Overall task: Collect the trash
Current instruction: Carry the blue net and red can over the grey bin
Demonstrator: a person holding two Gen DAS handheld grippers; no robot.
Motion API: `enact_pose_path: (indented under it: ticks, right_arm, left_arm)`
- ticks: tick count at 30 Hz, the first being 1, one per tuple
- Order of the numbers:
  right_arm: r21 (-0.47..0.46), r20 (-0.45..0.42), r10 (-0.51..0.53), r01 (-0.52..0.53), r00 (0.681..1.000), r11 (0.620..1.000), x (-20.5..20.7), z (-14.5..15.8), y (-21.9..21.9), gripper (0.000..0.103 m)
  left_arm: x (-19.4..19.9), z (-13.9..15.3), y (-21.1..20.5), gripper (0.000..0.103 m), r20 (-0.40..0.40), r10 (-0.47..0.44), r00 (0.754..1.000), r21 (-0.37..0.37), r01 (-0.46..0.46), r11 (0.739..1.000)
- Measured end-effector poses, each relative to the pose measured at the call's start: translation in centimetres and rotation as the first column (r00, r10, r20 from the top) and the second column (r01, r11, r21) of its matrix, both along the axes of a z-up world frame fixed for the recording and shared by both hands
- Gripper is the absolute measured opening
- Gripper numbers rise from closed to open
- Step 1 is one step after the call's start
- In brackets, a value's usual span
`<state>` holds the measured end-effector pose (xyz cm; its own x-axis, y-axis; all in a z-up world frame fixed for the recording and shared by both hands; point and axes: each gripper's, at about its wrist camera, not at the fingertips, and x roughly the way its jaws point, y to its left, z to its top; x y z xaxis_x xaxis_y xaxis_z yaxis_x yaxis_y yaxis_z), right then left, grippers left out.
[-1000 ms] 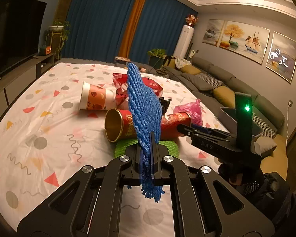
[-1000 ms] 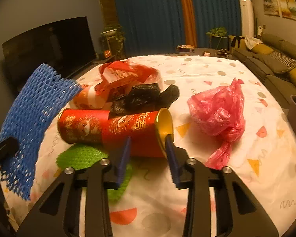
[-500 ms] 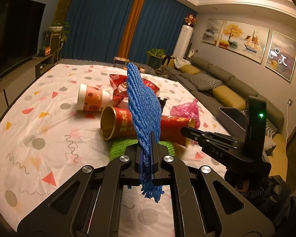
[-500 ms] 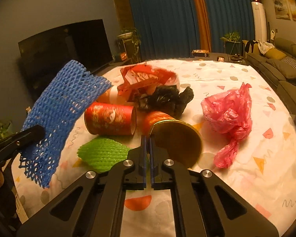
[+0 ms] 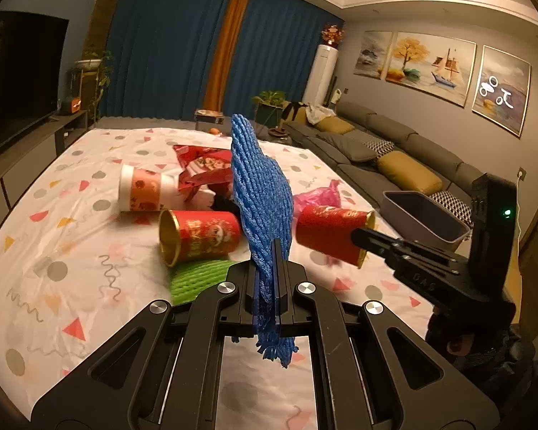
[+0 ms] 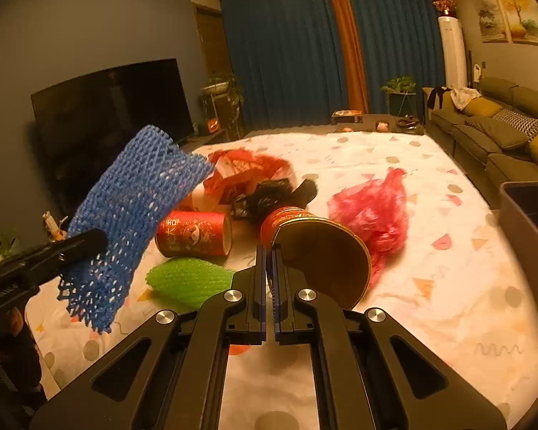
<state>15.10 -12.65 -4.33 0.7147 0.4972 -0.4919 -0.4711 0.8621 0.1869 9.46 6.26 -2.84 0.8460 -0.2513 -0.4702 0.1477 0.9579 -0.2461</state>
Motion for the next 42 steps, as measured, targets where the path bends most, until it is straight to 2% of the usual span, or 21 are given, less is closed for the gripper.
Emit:
enact_pose_path:
  ticks: [7,14,17,24,27,33,42]
  right_arm:
    - [0.012,0.05,-0.05,0.049,0.997,0.999,-1.1,2.1,-2.7,0.004]
    - [0.013,0.11,-0.147,0.146,0.983,0.989,-1.7,4.3,-7.0,0.004]
    - [0.012,0.131,-0.207,0.208,0.969,0.978,-1.6,5.0,-9.5,0.004]
    - [0.015,0.166,-0.37,0.373,0.914,0.928,-0.6,6.3,-16.2,0.004]
    - [-0.006,0.172,-0.431,0.439,0.886,0.899,0.2,6.0,-19.0,0.004]
    - [-0.027,0.136,-0.508,0.516,0.85,0.856,2.3,4.1,-22.7,0.004]
    - [-0.084,0.101,-0.529,0.537,0.842,0.839,4.0,1.1,-24.1,0.004]
  left_arm:
    - [0.8,1.2,-2.2,0.004,0.026,-0.043,0.999,0.003,0.042,0.999]
    - [3.0,2.8,-7.3,0.004,0.064,-0.143,0.988,0.025,0.142,0.99]
    - [4.3,3.6,-10.1,0.004,0.075,-0.198,0.977,0.033,0.196,0.98]
    - [8.3,4.8,-17.3,0.004,0.088,-0.315,0.945,0.034,0.314,0.949]
    - [10.3,4.8,-20.6,0.004,0.088,-0.366,0.927,0.027,0.365,0.931]
    - [14.1,3.9,-26.0,0.004,0.081,-0.429,0.9,0.011,0.429,0.903]
    - [18.1,0.8,-32.6,0.004,0.017,-0.487,0.873,0.017,0.487,0.873]
